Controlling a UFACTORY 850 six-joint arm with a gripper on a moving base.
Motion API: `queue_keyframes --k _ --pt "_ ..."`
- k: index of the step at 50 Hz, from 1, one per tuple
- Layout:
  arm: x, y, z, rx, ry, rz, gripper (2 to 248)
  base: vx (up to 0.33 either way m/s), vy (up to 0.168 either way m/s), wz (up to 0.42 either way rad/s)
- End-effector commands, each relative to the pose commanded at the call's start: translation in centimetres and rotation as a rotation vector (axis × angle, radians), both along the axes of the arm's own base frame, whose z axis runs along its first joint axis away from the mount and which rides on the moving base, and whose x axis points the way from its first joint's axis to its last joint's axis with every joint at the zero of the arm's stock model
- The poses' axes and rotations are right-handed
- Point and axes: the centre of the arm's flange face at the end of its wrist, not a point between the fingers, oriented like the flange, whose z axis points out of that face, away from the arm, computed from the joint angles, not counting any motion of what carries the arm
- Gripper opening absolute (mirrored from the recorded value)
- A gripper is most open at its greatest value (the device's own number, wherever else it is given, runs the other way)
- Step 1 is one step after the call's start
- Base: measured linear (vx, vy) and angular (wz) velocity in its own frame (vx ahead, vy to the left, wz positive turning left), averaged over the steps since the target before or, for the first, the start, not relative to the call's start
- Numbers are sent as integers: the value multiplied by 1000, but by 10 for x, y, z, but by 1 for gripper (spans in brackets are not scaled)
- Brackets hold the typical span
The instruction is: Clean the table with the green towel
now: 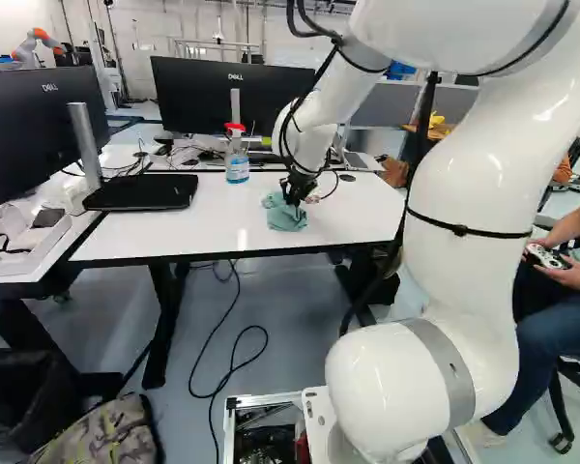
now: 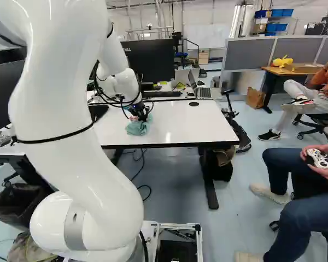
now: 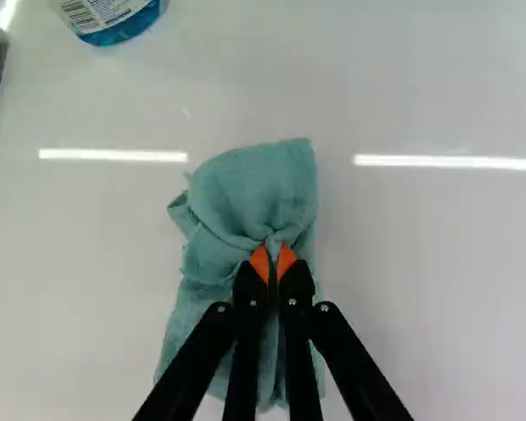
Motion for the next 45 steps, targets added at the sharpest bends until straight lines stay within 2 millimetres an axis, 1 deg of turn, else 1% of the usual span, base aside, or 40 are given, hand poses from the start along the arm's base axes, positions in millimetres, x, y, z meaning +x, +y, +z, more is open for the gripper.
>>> queue_keyframes --k 10,17,27,37,45 --pt "-17 8 0 -1 6 21 31 0 0 0" --pt "-25 18 0 -1 8 42 31 0 0 0" --pt "-25 35 0 -1 7 76 31 0 0 0" --pt "-21 53 0 -1 4 110 31 0 0 0" --pt "-21 55 2 0 1 114 31 0 0 0"
